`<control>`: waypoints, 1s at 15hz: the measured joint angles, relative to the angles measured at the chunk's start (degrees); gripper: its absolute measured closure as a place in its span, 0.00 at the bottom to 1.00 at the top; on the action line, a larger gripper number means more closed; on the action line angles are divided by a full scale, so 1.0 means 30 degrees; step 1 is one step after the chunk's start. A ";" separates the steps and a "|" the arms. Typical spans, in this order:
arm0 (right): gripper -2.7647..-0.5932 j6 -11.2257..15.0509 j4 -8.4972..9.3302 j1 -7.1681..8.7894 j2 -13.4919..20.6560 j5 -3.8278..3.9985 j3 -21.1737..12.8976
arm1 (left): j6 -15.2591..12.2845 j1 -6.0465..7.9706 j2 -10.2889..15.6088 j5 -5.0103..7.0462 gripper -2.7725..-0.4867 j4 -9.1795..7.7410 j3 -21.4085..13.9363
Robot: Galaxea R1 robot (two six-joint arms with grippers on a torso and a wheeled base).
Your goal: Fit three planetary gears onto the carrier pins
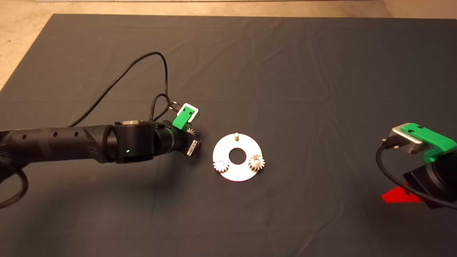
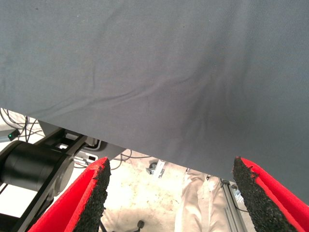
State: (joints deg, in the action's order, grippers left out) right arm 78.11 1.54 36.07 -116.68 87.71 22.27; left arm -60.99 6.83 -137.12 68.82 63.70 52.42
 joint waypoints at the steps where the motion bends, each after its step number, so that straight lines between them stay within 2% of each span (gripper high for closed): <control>1: 0.41 0.0000 0.0000 0.0000 0.0008 0.0008 0.0001 | 0.0000 0.0000 0.0007 0.0004 0.68 0.0000 0.0000; 4: 0.41 0.0000 0.0000 0.0000 0.0008 0.0008 0.0008 | 0.0000 0.0000 0.0161 -0.0110 0.73 -0.0016 -0.0016; 10: 0.41 0.0000 0.0000 0.0000 0.0008 0.0008 0.0008 | -0.0004 0.0000 0.0226 -0.0106 0.76 -0.0016 -0.0065; 15: 0.41 0.0000 0.0000 0.0000 0.0008 0.0000 0.0008 | -0.0020 0.0000 0.0381 0.0049 0.79 -0.0028 -0.0366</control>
State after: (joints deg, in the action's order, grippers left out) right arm 78.11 1.54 36.07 -116.65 87.71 22.30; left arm -61.05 6.83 -135.97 68.96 63.61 51.32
